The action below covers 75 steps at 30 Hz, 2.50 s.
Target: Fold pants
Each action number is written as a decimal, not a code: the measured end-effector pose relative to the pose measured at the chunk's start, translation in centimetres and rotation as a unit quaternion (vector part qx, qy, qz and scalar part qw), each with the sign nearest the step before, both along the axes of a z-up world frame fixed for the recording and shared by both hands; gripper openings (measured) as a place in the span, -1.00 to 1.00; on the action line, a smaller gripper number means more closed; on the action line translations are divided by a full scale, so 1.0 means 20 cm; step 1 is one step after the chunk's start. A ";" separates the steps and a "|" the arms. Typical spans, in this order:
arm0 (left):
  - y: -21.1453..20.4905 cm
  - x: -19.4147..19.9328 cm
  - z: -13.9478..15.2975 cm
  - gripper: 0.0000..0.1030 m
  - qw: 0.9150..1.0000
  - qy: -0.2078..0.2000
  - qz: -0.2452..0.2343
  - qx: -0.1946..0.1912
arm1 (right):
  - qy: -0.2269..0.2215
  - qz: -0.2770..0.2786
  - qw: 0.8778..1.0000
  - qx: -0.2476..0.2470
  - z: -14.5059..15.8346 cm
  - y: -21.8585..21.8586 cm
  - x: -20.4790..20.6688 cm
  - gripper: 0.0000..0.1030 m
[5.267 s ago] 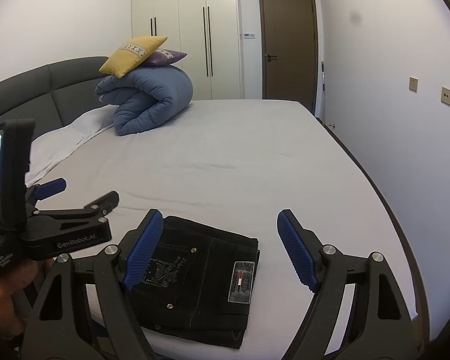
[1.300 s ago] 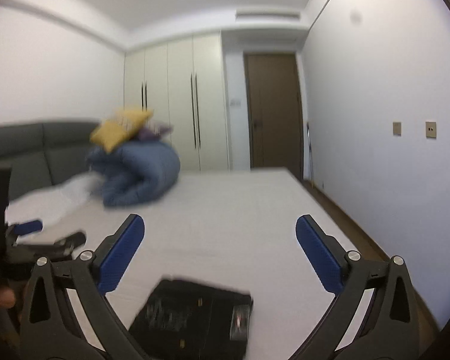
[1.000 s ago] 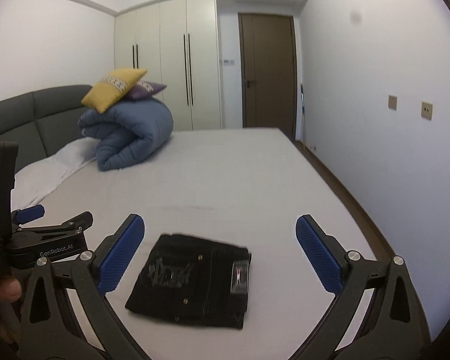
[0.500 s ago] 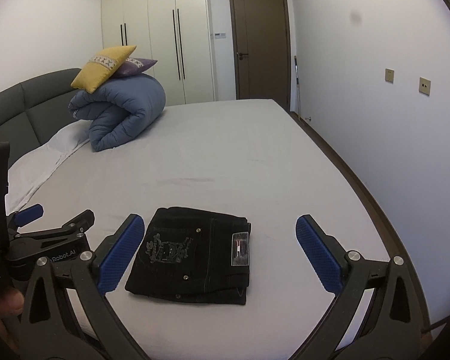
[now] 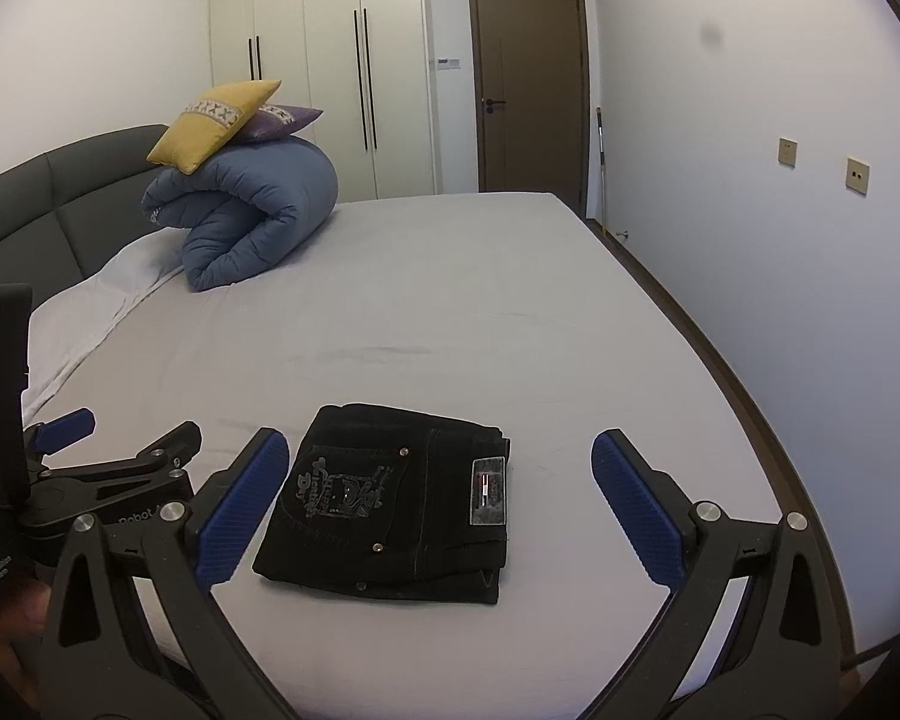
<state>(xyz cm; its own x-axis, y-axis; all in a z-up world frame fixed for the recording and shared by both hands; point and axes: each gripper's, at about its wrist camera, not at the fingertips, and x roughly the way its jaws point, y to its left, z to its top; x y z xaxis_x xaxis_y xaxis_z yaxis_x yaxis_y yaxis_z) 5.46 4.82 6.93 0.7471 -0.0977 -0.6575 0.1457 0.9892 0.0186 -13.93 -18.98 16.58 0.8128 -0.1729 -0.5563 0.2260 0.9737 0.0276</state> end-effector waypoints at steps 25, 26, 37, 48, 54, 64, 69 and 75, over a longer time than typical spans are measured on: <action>0.01 0.01 -0.04 1.00 1.000 0.005 0.002 0.003 | 0.010 0.002 1.000 0.005 -0.07 0.01 0.04 1.00; 0.01 0.01 -0.04 1.00 1.000 0.006 0.001 0.003 | 0.010 0.002 1.000 0.006 -0.06 0.01 0.04 1.00; 0.01 0.02 -0.04 1.00 1.000 0.005 0.002 0.002 | 0.011 0.001 1.000 0.006 -0.07 0.01 0.04 1.00; 0.01 0.01 -0.05 1.00 1.000 0.006 0.003 0.002 | 0.014 0.004 1.000 0.007 -0.09 0.02 0.04 1.00; 0.03 0.01 -0.07 1.00 1.000 0.009 0.004 0.002 | 0.016 0.007 1.000 0.008 -0.10 0.01 0.05 1.00; 0.03 0.01 -0.07 1.00 1.000 0.009 0.004 0.003 | 0.019 0.008 1.000 0.009 -0.10 0.01 0.06 1.00; 0.03 0.01 -0.07 1.00 1.000 0.010 0.003 0.003 | 0.019 0.009 1.000 0.009 -0.10 0.01 0.06 1.00; 0.03 0.01 -0.07 1.00 1.000 0.010 0.002 0.003 | 0.019 0.010 1.000 0.009 -0.10 0.01 0.06 1.00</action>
